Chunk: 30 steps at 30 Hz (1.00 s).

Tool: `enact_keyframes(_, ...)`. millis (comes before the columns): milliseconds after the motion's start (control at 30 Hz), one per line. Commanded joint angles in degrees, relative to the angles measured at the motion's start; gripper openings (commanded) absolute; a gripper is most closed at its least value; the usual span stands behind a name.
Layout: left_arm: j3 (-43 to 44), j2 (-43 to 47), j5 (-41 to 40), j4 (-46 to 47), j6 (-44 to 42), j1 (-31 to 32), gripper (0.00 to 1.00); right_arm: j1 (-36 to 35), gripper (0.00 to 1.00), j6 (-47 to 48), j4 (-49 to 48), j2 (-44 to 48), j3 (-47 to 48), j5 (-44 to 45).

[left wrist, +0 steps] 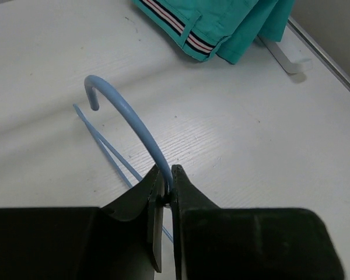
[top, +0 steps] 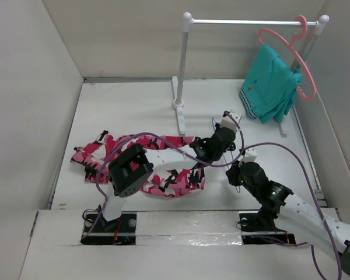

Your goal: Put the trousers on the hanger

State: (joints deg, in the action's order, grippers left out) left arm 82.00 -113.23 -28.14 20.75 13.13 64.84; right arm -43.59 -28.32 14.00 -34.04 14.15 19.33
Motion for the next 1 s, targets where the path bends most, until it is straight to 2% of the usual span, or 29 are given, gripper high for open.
enact_keyframes(0, -1.65, 3.34, -1.48, 3.48, 2.16, 0.73, 0.00, -0.26, 0.29, 0.01, 1.37, 1.69, 1.75, 1.15)
enact_keyframes(33, -5.32, 4.76, -1.48, 4.46, 3.04, 0.73, 0.00, -0.26, 0.46, 0.36, 2.60, 2.39, 2.71, 1.06)
enact_keyframes(133, -13.14, 11.07, -1.04, 7.19, 7.24, 0.73, 0.00, -0.88, 0.70, 1.77, 5.25, 6.52, 3.42, -1.65)
enact_keyframes(233, -23.15, 17.49, -0.86, 12.63, 11.03, 0.73, 0.00, -0.88, 0.81, 3.26, 10.16, 11.79, 6.32, -3.51)
enact_keyframes(300, -27.22, 19.70, -1.47, 15.27, 15.25, 0.73, 0.00, -0.88, 0.84, 4.05, 12.36, 15.73, 8.43, -4.56)
enact_keyframes(400, -34.26, 22.52, -3.93, 19.04, 19.91, 1.26, 0.00, -0.88, 0.81, 4.85, 9.14, 18.30, 7.91, -6.50)
enact_keyframes(500, -39.27, 24.19, -5.87, 21.34, 23.42, 1.26, 0.00, -0.88, 0.22, 4.85, 3.18, 15.16, 6.16, -8.51)
enact_keyframes(533, -40.50, 24.54, -6.39, 21.61, 23.70, 1.26, 0.00, -0.88, 0.01, 5.28, 0.88, 10.62, 5.63, -9.22)
enact_keyframes(600, -41.47, 24.55, -7.45, 21.44, 24.92, 2.39, 0.00, -0.88, 0.00, 5.64, -5.96, 4.63, 5.45, -10.63)
enact_keyframes(633, -42.70, 24.81, -8.67, 21.61, 25.45, 2.40, 0.00, -0.88, 0.00, 6.60, -7.65, -1.49, 6.40, -11.24)
enact_keyframes(733, -44.63, 25.42, -9.82, 21.52, 26.60, 2.40, 0.00, -1.41, 0.01, 6.60, -13.19, -9.44, 7.82, -9.93)
enact_keyframes(800, -45.87, 25.95, -10.44, 22.05, 26.86, 2.40, 0.00, -1.41, 0.13, 6.78, -20.37, -15.86, 8.26, -9.84)
enact_keyframes(833, -47.18, 26.39, -10.18, 22.92, 27.13, 2.40, 0.00, -1.41, 0.28, 6.87, -23.63, -19.88, 8.69, -11.06)
enact_keyframes(867, -47.45, 26.74, -10.09, 23.10, 27.04, 2.40, 0.00, -1.41, 0.35, 6.78, -23.67, -19.92, 9.05, -11.94)
enact_keyframes(967, -48.94, 28.15, -10.53, 22.84, 26.69, 2.40, 0.00, -1.41, 0.49, 6.78, -28.66, -27.99, 9.75, -14.75)
